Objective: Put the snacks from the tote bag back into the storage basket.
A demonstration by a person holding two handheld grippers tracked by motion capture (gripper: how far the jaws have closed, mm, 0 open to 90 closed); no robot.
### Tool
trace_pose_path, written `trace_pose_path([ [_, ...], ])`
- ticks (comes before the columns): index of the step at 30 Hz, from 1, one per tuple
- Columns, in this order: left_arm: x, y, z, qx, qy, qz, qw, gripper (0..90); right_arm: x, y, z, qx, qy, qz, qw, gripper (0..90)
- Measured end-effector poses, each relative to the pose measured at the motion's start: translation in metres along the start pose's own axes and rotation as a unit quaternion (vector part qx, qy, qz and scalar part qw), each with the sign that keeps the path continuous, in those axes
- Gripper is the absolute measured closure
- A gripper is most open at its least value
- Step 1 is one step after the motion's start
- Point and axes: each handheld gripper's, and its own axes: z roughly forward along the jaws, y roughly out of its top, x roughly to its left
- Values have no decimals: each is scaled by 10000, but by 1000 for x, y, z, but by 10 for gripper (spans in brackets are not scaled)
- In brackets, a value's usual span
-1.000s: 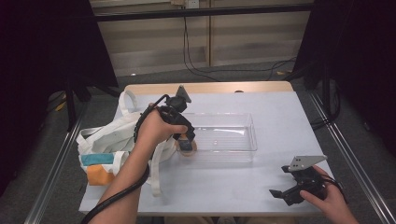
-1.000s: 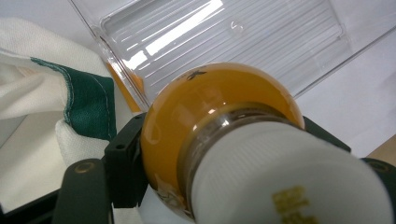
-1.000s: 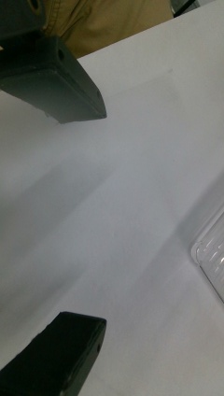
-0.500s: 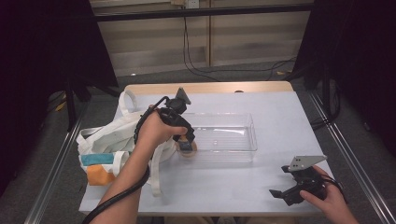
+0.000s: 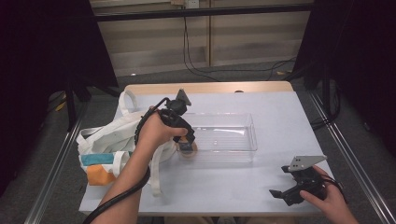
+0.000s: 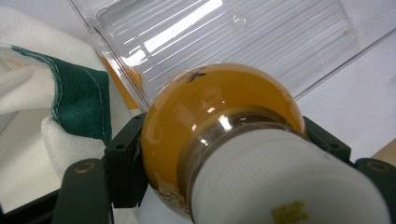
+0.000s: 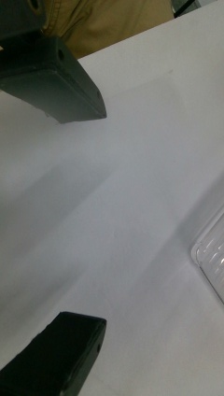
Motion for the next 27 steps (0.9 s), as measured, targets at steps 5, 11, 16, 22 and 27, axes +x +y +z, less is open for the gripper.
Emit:
trace_pose_path([
  [5,1,0,1,23,-3,-7,10000,301,0,0,0,11,6,18,10000,19],
  [11,1,-1,2,11,11,-14,10000,301,0,0,0,-7,8,-12,10000,19],
  [16,1,-1,5,37,11,-21,10000,301,0,0,1,-11,34,0,10000,19],
  [22,0,-1,7,64,15,-4,10000,301,0,0,1,1,42,13,10000,19],
  [27,0,-1,7,72,20,-3,10000,301,0,0,1,-8,23,-16,10000,19],
])
